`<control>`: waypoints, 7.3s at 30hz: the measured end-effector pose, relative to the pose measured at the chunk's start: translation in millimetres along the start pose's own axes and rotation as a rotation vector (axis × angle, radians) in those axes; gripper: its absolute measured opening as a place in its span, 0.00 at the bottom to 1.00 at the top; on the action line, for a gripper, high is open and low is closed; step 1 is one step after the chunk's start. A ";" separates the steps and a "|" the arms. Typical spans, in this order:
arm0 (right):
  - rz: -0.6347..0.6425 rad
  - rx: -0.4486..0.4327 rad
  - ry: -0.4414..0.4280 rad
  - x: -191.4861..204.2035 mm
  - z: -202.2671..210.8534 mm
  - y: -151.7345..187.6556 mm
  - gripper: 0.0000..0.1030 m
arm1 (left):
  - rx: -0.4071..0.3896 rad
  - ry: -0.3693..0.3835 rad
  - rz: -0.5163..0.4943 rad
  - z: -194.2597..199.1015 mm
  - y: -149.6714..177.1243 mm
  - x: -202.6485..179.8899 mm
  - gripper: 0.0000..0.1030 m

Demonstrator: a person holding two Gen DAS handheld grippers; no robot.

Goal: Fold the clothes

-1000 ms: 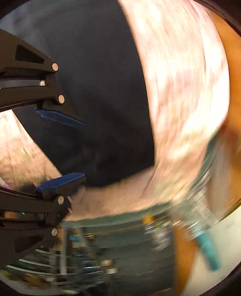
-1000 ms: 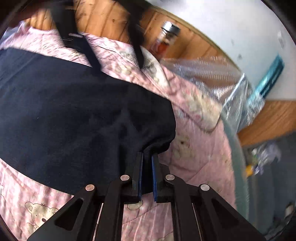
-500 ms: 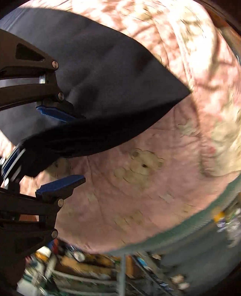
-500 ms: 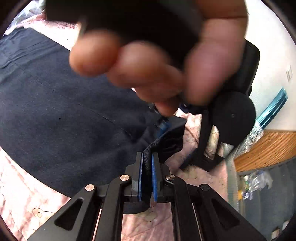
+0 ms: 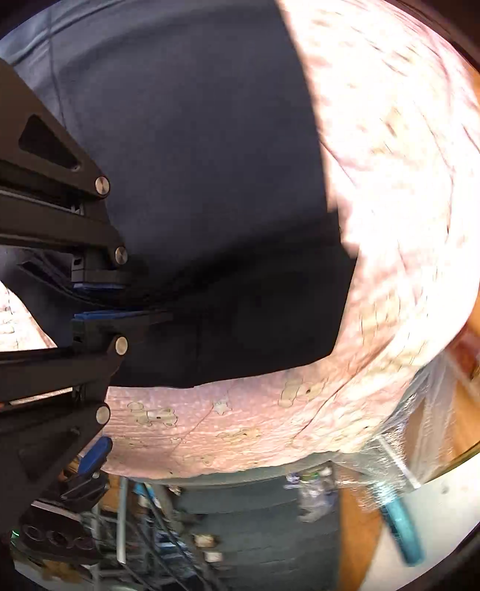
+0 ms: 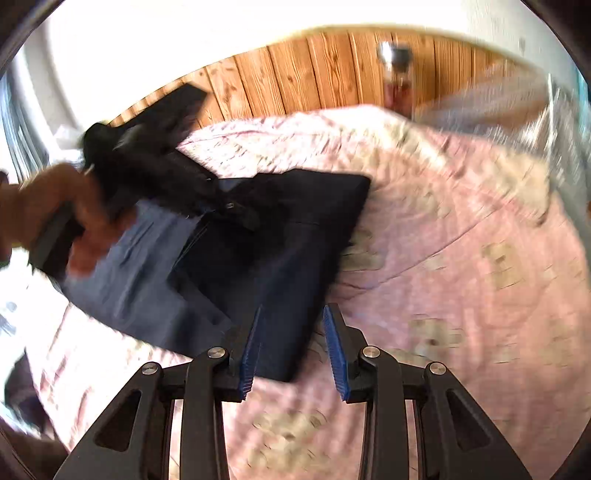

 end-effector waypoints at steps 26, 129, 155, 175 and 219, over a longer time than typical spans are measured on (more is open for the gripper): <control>0.155 0.169 0.046 14.2 -109.8 -75.4 0.34 | -0.136 0.042 0.168 -0.5 -8.3 42.8 0.45; 0.292 0.246 0.144 234.4 -221.7 -36.1 0.40 | -0.685 -0.280 0.848 314.2 435.0 427.9 0.53; 0.779 0.691 0.134 761.0 -630.9 -140.1 0.54 | -0.845 -0.103 0.382 310.0 381.2 415.5 0.18; -0.171 0.383 -0.162 378.8 -400.8 -147.2 0.06 | -0.534 -0.041 -0.081 240.1 314.8 245.5 0.19; -0.057 0.173 -0.110 279.2 -336.6 -263.6 0.26 | -0.419 -0.008 0.065 244.0 308.3 314.4 0.43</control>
Point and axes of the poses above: each gripper's, at about its wrist camera, not at the fingertips, and z roughly against the way its jaws point, x to its left, y to its underside, the point moved 1 cm from there along -z, roughly the way its jaws point, and after that the axes turned 4 degrees about x, right-handed, at the moved point
